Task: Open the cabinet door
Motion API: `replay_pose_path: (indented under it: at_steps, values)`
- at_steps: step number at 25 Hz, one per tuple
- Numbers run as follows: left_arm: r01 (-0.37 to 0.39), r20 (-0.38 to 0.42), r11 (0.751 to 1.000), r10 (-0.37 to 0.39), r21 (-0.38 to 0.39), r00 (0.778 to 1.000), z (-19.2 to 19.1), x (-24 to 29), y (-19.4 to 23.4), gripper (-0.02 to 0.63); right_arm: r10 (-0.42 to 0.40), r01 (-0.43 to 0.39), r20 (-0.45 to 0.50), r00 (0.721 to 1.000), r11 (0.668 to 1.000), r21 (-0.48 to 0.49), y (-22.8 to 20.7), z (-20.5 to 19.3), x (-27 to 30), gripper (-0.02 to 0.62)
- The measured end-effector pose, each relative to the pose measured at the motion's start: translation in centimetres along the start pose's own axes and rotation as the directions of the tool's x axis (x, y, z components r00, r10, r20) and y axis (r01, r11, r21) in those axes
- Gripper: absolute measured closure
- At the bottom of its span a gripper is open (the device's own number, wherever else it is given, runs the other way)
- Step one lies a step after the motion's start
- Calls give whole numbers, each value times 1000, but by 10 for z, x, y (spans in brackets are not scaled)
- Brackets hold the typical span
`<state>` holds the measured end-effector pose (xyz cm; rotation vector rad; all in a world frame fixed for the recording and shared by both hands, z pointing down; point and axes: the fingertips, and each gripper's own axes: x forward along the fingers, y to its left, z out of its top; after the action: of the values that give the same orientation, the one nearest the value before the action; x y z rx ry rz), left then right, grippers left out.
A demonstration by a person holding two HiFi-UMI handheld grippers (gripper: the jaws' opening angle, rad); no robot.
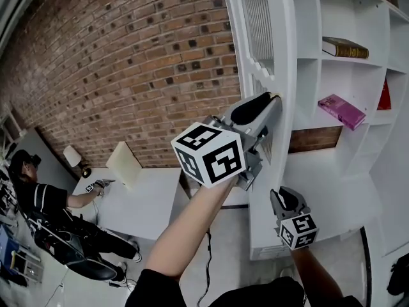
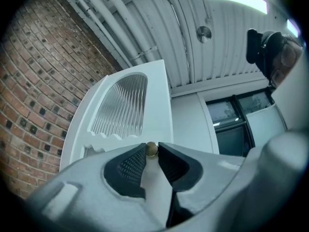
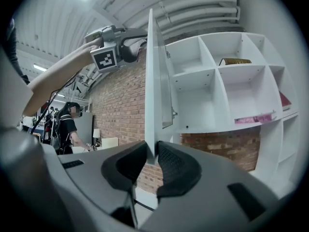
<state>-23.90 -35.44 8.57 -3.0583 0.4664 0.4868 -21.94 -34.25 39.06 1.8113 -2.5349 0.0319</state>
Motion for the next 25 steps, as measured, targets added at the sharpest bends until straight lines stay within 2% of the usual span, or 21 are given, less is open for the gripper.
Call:
replay_pose_path:
  at_steps: [7,25]
  values:
    - [0,19,1000,0,-21,1000,6,-16,8,518,-11,11,-2,1000,1000,-8,18,1,7,522]
    - [-5,62,997,9,-77,998,16,-47,29,511,32,-32,-18,999,999,-14,51,1,28,506]
